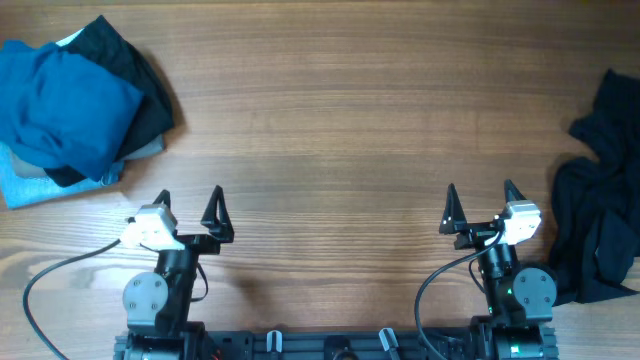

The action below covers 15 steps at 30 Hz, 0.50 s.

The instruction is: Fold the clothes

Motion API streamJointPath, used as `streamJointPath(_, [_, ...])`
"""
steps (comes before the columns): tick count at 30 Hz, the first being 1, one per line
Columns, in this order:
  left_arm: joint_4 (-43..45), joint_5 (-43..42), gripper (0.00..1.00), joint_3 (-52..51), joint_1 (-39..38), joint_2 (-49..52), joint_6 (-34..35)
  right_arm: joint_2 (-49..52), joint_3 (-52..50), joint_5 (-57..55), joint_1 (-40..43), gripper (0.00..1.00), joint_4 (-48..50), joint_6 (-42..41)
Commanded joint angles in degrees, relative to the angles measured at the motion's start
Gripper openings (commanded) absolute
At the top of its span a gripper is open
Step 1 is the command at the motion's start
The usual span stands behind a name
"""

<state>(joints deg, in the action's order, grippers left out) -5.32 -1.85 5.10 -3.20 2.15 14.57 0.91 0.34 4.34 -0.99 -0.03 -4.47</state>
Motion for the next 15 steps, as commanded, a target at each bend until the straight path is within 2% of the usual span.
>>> streamJointPath(1, [2.27,-4.09,1.00,-3.32,0.52,-1.90,-12.15,-0.31,-0.04,-0.92,-0.17,1.00,0.15,-0.59])
streamJointPath(15, [1.31,-3.52,1.00,-4.79,1.03,-1.99,-12.44,-0.31,-0.04,-0.92,-0.17,1.00,0.15,-0.59])
